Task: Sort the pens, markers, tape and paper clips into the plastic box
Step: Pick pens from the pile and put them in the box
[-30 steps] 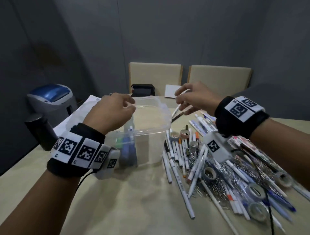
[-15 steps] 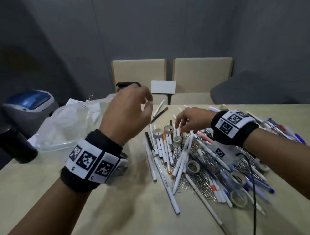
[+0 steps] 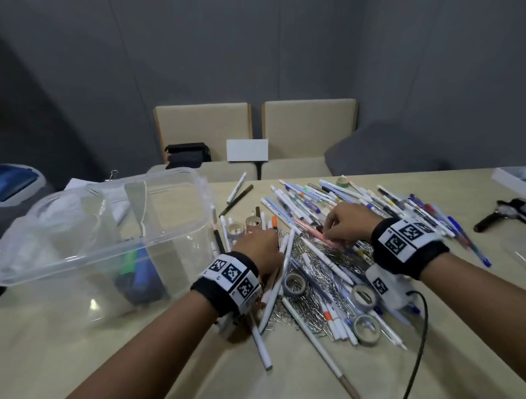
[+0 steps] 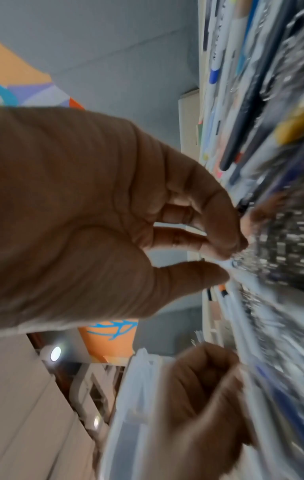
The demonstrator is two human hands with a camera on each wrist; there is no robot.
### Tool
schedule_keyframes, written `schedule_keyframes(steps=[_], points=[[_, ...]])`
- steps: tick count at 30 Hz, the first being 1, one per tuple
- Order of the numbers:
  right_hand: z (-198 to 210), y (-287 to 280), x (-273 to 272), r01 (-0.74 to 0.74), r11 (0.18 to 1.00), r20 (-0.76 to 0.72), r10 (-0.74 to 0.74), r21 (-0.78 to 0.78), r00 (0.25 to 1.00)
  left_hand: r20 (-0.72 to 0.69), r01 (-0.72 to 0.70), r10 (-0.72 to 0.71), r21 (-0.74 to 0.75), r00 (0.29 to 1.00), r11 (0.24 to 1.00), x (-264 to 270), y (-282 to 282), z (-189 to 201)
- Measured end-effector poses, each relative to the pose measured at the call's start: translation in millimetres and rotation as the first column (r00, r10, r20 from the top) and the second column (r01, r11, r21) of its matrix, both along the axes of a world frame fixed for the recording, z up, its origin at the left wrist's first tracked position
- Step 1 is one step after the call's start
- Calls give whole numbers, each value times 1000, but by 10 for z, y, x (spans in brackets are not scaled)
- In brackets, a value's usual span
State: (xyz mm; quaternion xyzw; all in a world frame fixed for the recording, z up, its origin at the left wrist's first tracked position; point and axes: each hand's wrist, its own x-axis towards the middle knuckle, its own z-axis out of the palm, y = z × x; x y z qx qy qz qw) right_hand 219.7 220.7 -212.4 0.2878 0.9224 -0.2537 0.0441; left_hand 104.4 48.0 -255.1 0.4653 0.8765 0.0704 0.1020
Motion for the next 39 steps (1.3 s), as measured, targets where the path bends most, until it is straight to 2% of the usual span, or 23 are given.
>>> schedule_keyframes(steps=[4,9,12,16,21,24,27,30,33,35,39], points=[[-194,-93,49,-79,994,113,71,69,991,-52,10,-16,-113,999,994,-25,125,21],[-280,-197,10,-104,971,117,81,213,990,-100,26,-37,-106,994,994,20,198,62],[-260,-238,-31,-109,966,106,86,236,991,-125,54,-71,-132,990,990,42,262,119],[-253,-211,-61,-13,994,-9,14,108,1000,-138,37,-65,-198,988,980,70,324,142],[-145,-76,-2,106,989,-125,-119,-104,985,-109,20,-39,-170,993,985,63,344,140],[-85,24,4,173,944,-207,-236,-282,950,-50,9,-15,-120,999,993,27,348,133],[-45,75,-38,184,882,-258,-317,-433,913,52,-57,56,24,997,998,-50,350,182],[-42,56,-86,161,874,-261,-306,-459,916,181,-151,128,119,975,981,-184,355,275],[-69,3,-120,132,832,-254,-311,-539,916,264,-179,145,109,954,978,-256,383,288],[-86,11,-145,137,836,-265,-317,-531,910,243,-142,123,65,962,988,-214,411,263],[-113,196,-159,205,924,-273,-298,-322,915,79,-25,26,-8,997,1000,-69,492,199]])
